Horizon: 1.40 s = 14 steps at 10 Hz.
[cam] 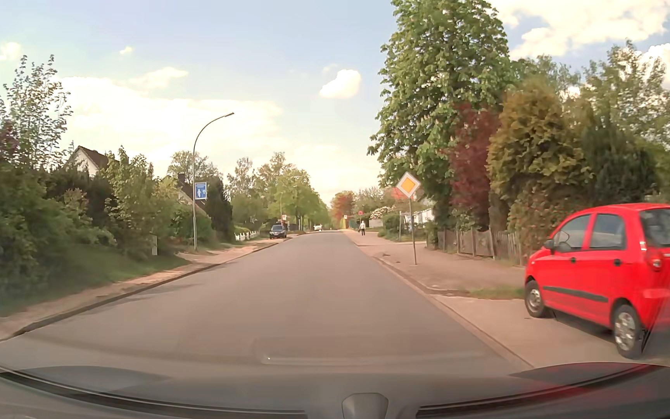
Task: Follow the waypoints while adhering to traffic rules and regulations
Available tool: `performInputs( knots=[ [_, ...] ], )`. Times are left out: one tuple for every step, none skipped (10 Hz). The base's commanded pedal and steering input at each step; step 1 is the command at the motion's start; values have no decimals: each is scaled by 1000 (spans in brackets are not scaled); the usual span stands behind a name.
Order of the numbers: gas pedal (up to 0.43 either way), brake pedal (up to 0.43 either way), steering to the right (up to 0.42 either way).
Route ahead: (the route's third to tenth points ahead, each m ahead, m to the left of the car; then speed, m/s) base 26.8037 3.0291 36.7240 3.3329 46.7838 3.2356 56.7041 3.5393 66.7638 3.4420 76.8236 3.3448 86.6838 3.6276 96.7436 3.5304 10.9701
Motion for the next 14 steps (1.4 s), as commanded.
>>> performInputs(
  knots=[
    [150,0,-5],
    [150,0,-5],
    [150,0,-5],
    [138,0,-5],
    [138,0,-5],
    [138,0,-5],
    [138,0,-5],
    [110,0,-5],
    [110,0,-5],
    [110,0,-5],
    [110,0,-5],
    [110,0,-5],
    [110,0,-5],
    [110,0,-5]
  ],
)
